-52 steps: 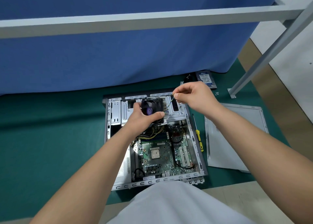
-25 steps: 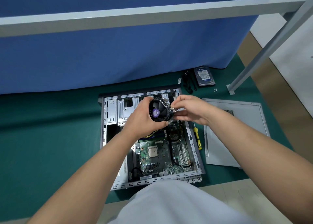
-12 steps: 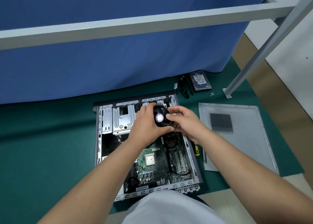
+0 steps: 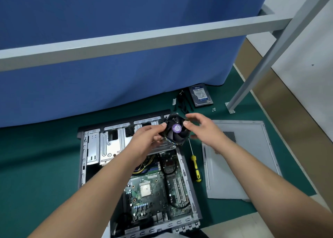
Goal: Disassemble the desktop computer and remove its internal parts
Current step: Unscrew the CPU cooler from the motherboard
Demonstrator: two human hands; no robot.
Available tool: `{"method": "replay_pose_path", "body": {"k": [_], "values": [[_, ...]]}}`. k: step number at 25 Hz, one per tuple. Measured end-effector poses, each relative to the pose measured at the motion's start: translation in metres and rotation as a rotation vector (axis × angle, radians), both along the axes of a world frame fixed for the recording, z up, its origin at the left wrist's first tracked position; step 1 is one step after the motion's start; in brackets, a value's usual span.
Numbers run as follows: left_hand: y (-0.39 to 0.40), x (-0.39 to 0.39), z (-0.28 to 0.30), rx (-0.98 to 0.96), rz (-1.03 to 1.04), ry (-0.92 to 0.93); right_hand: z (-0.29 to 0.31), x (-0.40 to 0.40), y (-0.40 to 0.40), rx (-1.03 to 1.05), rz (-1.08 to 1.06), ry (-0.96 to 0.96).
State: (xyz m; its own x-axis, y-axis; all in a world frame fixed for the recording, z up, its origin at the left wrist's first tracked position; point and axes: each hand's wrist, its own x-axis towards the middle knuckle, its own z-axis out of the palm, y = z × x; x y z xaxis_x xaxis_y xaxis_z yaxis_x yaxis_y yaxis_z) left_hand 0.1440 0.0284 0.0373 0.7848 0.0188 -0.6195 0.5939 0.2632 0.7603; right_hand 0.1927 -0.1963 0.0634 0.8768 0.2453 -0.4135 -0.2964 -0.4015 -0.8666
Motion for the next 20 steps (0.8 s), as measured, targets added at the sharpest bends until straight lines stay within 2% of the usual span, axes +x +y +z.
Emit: {"method": "replay_pose_path", "body": {"k": [2,4,7,11,13,16,18,20], "values": [[-0.010,0.014,-0.003,0.107,0.025,0.009,0.002,0.003,-0.010,-0.231,0.101,-0.248],[-0.023,0.028,-0.001,0.121,0.026,0.002,0.006,0.005,-0.013,-0.359,0.276,-0.366],[-0.043,0.051,0.004,0.137,-0.013,-0.014,0.003,0.017,-0.013,-0.572,0.344,-0.406],[-0.058,0.083,0.007,0.281,-0.188,-0.069,0.003,0.048,-0.025,-0.593,0.238,-0.304],[-0.052,0.095,0.003,0.493,-0.238,-0.223,0.001,0.071,-0.037,-0.628,0.197,-0.252],[-0.021,0.107,-0.015,0.999,-0.277,-0.431,-0.010,0.117,-0.054,-0.700,0.126,-0.160],[0.007,0.107,-0.036,1.251,-0.397,-0.381,-0.023,0.150,-0.058,-0.728,0.091,-0.077],[0.028,0.103,-0.056,1.410,-0.518,-0.298,-0.035,0.184,-0.054,-0.756,0.052,-0.002]]}}
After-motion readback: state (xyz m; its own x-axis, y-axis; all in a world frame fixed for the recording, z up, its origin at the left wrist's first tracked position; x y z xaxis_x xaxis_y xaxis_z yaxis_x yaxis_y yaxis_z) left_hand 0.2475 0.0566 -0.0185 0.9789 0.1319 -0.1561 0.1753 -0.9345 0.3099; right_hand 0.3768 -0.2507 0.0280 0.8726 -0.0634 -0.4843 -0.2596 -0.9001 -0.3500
